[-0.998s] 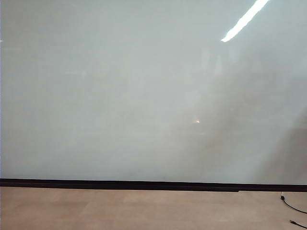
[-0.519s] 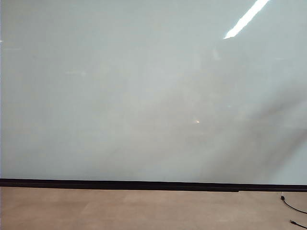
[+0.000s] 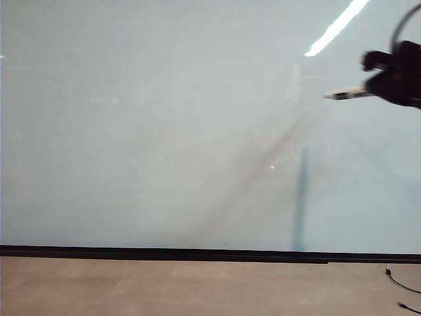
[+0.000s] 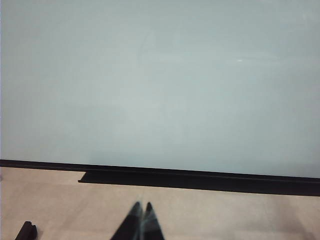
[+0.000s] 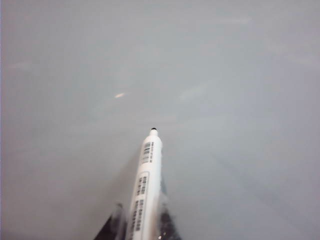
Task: Pick up the pen on the shelf to the right of the whiteboard and draw a cross mark.
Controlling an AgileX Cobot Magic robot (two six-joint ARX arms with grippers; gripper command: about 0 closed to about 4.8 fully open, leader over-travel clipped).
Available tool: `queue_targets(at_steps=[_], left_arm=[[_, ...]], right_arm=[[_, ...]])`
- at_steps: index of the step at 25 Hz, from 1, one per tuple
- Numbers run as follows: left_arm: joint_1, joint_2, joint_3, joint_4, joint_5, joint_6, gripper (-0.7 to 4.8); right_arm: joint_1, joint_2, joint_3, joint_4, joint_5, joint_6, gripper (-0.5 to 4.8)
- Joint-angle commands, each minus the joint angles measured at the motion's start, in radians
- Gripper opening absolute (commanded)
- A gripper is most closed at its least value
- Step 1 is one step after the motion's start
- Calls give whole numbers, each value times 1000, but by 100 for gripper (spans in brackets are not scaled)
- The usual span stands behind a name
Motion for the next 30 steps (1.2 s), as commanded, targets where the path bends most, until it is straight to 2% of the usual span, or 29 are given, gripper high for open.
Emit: queue_targets(at_steps=[1, 4, 6, 9, 13, 22, 30], left_arm=[[0, 0, 3, 5, 3, 4, -5], [0, 0, 3, 5, 3, 4, -5], [0, 0, 3, 5, 3, 4, -4], [0, 0, 3, 5, 3, 4, -5], [0, 0, 3, 5, 3, 4, -5], [0, 0, 3, 5, 3, 4, -5], [0, 0, 3, 5, 3, 4, -4]], right_arm=[[71, -2, 43, -64, 0, 29, -6], [129, 40, 71, -74, -11, 85, -6], [130, 81, 82, -54, -53, 130, -6], [151, 171, 102, 50, -68, 164, -6], [152, 309, 157, 138, -161, 204, -6], [152, 390, 268, 137, -174, 188, -6], [158, 390, 285, 137, -139, 193, -6]])
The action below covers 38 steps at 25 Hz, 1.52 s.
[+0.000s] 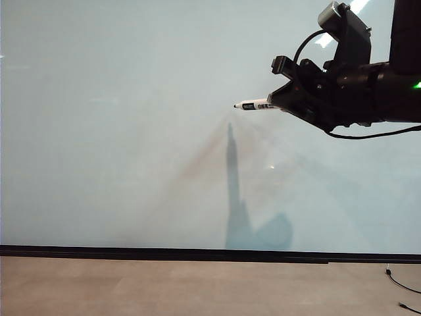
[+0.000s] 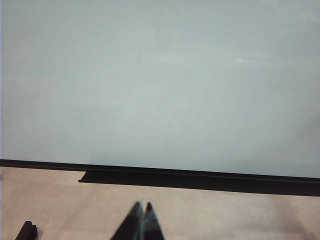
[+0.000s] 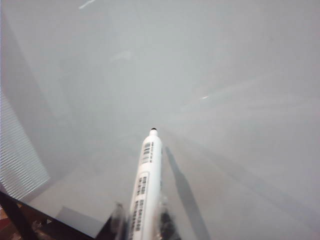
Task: Pick up the pen on the shelf to the right of the whiteboard and draw a cross mark.
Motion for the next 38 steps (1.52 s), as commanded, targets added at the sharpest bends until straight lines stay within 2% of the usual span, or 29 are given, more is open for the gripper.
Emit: queue_targets(at_steps=[1, 5, 12, 38], left_arm=[[0, 0, 3, 5, 4, 4, -4], [0, 0, 3, 5, 4, 4, -4], [0, 0, 3, 5, 3, 4, -4], [0, 0, 3, 5, 3, 4, -5]], right_arm=[[11, -3, 3, 20, 15, 13, -6], [47, -4, 2, 20, 65, 57, -6], [63, -4, 2, 20, 158, 44, -6], [54, -4, -38, 0, 280, -9, -6]])
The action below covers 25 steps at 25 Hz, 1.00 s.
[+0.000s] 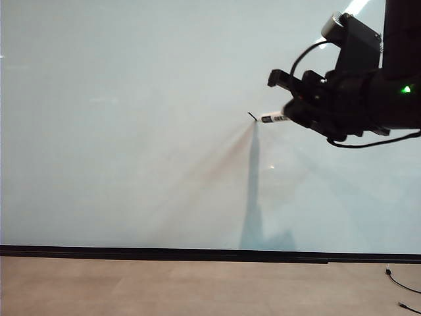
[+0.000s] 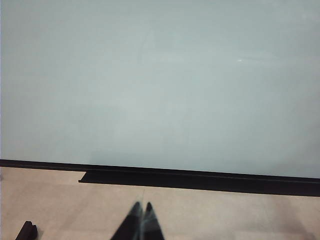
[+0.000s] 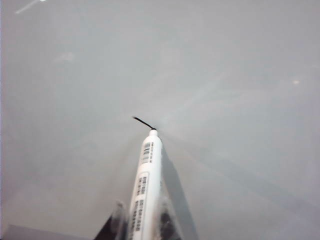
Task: Pick up the pen on the shelf to the right of the whiteboard and draw a cross mark.
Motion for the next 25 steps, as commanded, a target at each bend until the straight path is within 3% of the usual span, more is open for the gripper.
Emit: queue_targets(at_steps=[1, 25], left_arm=[[0, 0, 3, 5, 3, 4, -4], [0, 0, 3, 5, 3, 4, -4]], right_arm=[[-9, -4, -13, 24, 17, -3, -6], [-28, -4, -58, 16, 122, -3, -6]])
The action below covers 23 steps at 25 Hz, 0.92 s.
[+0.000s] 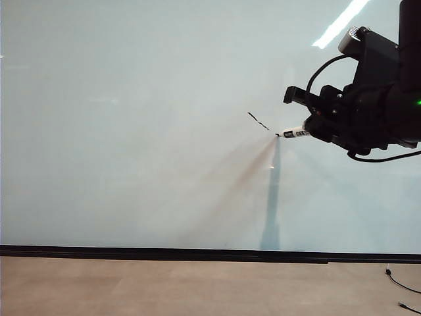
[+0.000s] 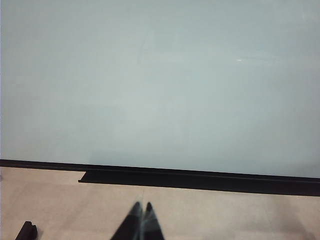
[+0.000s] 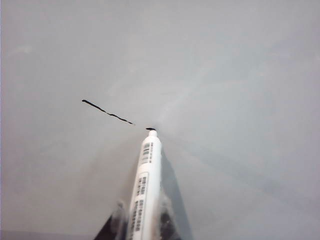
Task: Pick up the pen on the shelf to the right of the whiteboard and draw a cross mark.
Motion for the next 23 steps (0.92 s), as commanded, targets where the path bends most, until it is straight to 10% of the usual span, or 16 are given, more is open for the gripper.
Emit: queue_targets(at_steps=[1, 16, 23], left_arm=[[0, 0, 3, 5, 4, 5, -5], [0, 0, 3, 5, 4, 4, -4], [0, 0, 3, 5, 4, 5, -4]], right_arm=[[-5, -4, -9, 16, 43, -3, -6], [-2, -5, -43, 37, 35, -3, -6], [45, -43, -55, 32, -62, -214, -6]])
